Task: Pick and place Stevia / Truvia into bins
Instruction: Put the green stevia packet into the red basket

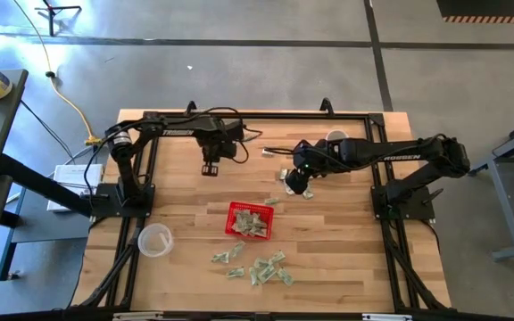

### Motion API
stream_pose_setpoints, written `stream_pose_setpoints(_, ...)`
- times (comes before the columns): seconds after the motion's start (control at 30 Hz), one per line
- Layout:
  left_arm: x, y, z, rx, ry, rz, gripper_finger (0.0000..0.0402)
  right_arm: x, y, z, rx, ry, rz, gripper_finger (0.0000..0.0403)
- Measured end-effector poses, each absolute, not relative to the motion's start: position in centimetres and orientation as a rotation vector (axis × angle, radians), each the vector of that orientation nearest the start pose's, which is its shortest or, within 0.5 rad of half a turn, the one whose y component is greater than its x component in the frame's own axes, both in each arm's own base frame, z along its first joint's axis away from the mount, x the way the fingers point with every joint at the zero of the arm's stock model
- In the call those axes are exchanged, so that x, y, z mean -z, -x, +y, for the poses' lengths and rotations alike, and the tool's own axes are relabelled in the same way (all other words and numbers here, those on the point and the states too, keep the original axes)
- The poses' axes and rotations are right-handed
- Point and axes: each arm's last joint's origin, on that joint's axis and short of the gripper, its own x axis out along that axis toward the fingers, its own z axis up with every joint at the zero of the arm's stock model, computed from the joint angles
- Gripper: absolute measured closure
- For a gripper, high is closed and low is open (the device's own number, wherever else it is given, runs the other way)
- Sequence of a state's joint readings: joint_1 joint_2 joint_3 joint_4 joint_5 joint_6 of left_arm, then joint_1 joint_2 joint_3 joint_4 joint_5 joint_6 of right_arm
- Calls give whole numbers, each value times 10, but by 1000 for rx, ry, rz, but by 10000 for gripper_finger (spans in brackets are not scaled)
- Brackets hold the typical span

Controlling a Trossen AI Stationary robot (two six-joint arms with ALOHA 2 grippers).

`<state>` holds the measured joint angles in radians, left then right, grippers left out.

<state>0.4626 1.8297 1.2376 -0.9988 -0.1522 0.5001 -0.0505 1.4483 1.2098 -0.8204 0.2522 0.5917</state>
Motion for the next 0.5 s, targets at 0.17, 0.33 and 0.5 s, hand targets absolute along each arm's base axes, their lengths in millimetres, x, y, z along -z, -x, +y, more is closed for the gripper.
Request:
stream_pose_setpoints(0.17,-213,-319,115,-18,-70,1538,381,-282,-285,-2,501,-392,969,104)
stream_pose_setpoints(0.33,-254,-356,64,158,91,1298,374,-289,-272,29,464,-369,979,104)
stream_pose_setpoints(0.5,-282,-378,4,372,190,1109,379,-302,-245,59,526,-341,924,104)
